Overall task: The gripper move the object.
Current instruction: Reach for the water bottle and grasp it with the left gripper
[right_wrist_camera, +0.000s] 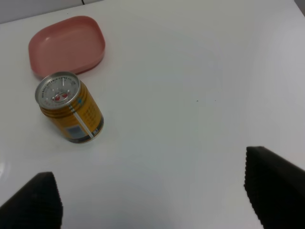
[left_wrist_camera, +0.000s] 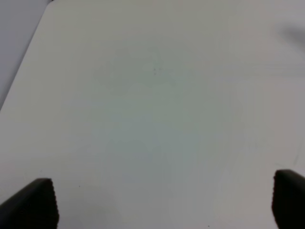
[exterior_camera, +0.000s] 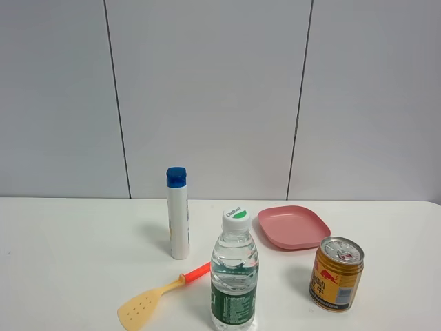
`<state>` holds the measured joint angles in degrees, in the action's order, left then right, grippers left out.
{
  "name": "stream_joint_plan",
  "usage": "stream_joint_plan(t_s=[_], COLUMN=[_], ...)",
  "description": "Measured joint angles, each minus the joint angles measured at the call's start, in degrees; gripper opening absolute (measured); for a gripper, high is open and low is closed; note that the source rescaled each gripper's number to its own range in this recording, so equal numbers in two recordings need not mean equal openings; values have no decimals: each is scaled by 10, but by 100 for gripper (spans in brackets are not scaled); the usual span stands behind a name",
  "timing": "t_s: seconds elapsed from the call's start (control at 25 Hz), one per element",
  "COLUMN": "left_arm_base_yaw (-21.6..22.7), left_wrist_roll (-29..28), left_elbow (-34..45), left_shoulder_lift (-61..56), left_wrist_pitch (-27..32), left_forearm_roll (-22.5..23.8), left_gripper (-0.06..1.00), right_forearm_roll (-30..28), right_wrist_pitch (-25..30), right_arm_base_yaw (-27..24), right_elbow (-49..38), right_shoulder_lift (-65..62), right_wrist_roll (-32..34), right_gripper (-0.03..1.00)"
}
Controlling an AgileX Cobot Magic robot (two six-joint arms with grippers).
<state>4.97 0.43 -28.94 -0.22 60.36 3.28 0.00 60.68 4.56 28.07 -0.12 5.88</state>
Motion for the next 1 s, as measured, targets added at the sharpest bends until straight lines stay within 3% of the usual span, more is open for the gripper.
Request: stream_joint_plan(t_s=[1.0], left_arm_base_yaw=[0], left_wrist_roll=[0], left_elbow=[0], left_shoulder_lift=[0], left_wrist_pitch=[0], left_forearm_roll=[0], left_gripper=[100], right_forearm_roll=[0], right_wrist_pitch=[0], right_arm_base_yaw=[0], right_elbow=[0], right_shoulder_lift=[0], right_wrist_roll=[0], right_gripper=[100])
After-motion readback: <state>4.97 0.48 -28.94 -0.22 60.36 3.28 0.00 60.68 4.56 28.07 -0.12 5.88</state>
